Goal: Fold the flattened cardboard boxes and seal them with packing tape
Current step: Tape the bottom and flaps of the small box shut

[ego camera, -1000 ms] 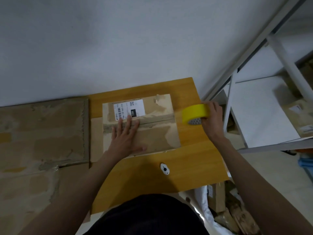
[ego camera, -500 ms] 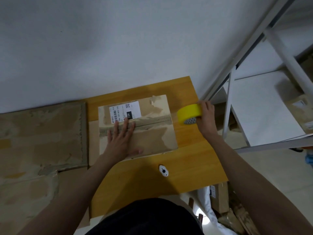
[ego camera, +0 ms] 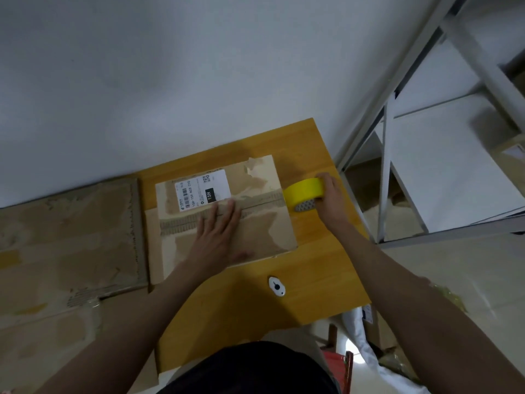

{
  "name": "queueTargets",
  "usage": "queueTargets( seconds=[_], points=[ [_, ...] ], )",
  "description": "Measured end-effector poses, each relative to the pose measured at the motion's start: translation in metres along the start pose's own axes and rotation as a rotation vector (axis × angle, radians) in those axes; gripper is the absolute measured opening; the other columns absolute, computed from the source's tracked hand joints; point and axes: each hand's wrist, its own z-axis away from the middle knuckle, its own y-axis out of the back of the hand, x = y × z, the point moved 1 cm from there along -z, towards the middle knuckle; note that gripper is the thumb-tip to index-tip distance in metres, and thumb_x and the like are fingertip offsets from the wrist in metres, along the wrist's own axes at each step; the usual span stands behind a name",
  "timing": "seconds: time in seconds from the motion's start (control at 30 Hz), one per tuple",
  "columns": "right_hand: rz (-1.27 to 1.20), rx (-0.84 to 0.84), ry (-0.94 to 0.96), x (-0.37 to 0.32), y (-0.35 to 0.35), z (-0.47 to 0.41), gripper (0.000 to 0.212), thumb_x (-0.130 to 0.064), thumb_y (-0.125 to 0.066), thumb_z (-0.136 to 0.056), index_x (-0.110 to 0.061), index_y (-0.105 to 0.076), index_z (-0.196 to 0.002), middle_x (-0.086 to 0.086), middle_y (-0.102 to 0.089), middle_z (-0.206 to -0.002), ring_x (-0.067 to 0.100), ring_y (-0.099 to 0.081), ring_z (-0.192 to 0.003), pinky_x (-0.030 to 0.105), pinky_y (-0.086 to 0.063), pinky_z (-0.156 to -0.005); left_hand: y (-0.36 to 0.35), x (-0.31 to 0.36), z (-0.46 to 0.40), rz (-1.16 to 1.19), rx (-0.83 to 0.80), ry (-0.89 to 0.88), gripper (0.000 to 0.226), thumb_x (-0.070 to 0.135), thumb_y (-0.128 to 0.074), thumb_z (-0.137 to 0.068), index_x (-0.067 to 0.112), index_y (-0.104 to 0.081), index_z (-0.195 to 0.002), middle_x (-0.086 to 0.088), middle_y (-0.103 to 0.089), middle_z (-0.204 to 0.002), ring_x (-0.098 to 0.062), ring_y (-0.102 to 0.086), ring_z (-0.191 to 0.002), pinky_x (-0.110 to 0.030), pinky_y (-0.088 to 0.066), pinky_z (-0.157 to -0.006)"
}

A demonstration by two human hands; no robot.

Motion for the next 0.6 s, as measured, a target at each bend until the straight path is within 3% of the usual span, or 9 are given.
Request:
queueTargets(
  seconds=[0.2,0.27,0.3,0.33,0.4,0.43,0.53,0.6],
  points=[
    [-0.043,-0.106,-0.063,0.0,0.004,0.006,0.073,0.012,-0.049,-0.087,-0.02,-0.031,-0.15,0.014,-0.036,-0.151,0.041,-0.046,-0.123,0.039,-0.038,-0.067,-0.007,0.002,-0.004,0.022,0.009,0.034,0.112,0.094,-0.012,-0.073,0.025,0.017,-0.157,0.005,0.026,-0.163,-0.033,0.025,-0.149,-0.064,0.0,-0.119],
    [-0.077,-0.044,-0.089,-0.002,0.009,0.021,0.075,0.01,-0.052,-0.09,-0.019,-0.025,-0.154,0.012,-0.028,-0.158,0.037,-0.035,-0.138,0.047,-0.047,-0.088,-0.006,0.003,-0.006,0.006,0.001,0.035,0.112,0.093,-0.011,-0.074,0.023,0.016,-0.157,0.004,0.027,-0.163,-0.035,0.024,-0.149,-0.064,-0.001,-0.119],
    [-0.084,0.014,-0.115,-0.002,0.011,0.034,0.074,0.008,-0.054,-0.091,-0.017,-0.025,-0.153,0.011,-0.027,-0.158,0.034,-0.032,-0.141,0.046,-0.044,-0.098,-0.005,0.004,-0.005,0.001,-0.009,0.032,0.113,0.093,-0.01,-0.074,0.022,0.015,-0.157,0.002,0.026,-0.163,-0.036,0.024,-0.149,-0.064,-0.002,-0.119],
    [-0.082,0.088,-0.148,-0.002,0.01,0.051,0.07,0.006,-0.056,-0.09,-0.015,-0.029,-0.151,0.012,-0.03,-0.155,0.032,-0.035,-0.138,0.042,-0.043,-0.099,-0.005,0.004,-0.004,-0.007,-0.019,0.028,0.113,0.093,-0.009,-0.073,0.021,0.014,-0.158,0.001,0.026,-0.163,-0.037,0.023,-0.149,-0.064,-0.002,-0.119],
    [-0.055,0.216,-0.198,-0.002,-0.001,0.091,0.051,0.002,-0.06,-0.087,-0.011,-0.043,-0.134,0.011,-0.042,-0.137,0.029,-0.049,-0.114,0.039,-0.048,-0.085,-0.003,0.005,-0.003,-0.025,-0.038,0.027,0.115,0.092,-0.005,-0.072,0.019,0.013,-0.158,0.0,0.027,-0.163,-0.037,0.023,-0.149,-0.064,-0.002,-0.119],
    [-0.03,0.201,-0.22,-0.002,-0.01,0.111,0.04,0.0,-0.061,-0.087,-0.01,-0.048,-0.124,0.009,-0.046,-0.125,0.026,-0.052,-0.102,0.038,-0.048,-0.076,-0.001,0.006,-0.002,-0.037,-0.047,0.03,0.115,0.092,-0.003,-0.071,0.018,0.013,-0.158,-0.001,0.028,-0.163,-0.038,0.023,-0.149,-0.064,-0.002,-0.119],
    [0.035,-0.163,-0.349,0.004,-0.051,0.153,0.011,-0.012,-0.063,-0.09,-0.01,-0.055,-0.096,0.006,-0.051,-0.099,0.023,-0.052,-0.081,0.037,-0.043,-0.066,0.001,0.009,-0.002,-0.055,-0.057,0.035,0.115,0.09,-0.003,-0.07,0.018,0.014,-0.157,-0.002,0.03,-0.162,-0.038,0.024,-0.148,-0.063,-0.003,-0.12],
    [0.114,-0.385,-0.396,0.007,-0.076,0.167,0.023,-0.023,-0.068,-0.091,-0.01,-0.052,-0.081,0.007,-0.047,-0.096,0.024,-0.05,-0.077,0.036,-0.041,-0.065,0.003,0.009,-0.002,-0.018,-0.066,0.034,0.114,0.092,-0.007,-0.072,0.019,0.015,-0.157,0.0,0.031,-0.162,-0.037,0.025,-0.148,-0.063,-0.001,-0.12]
  ],
)
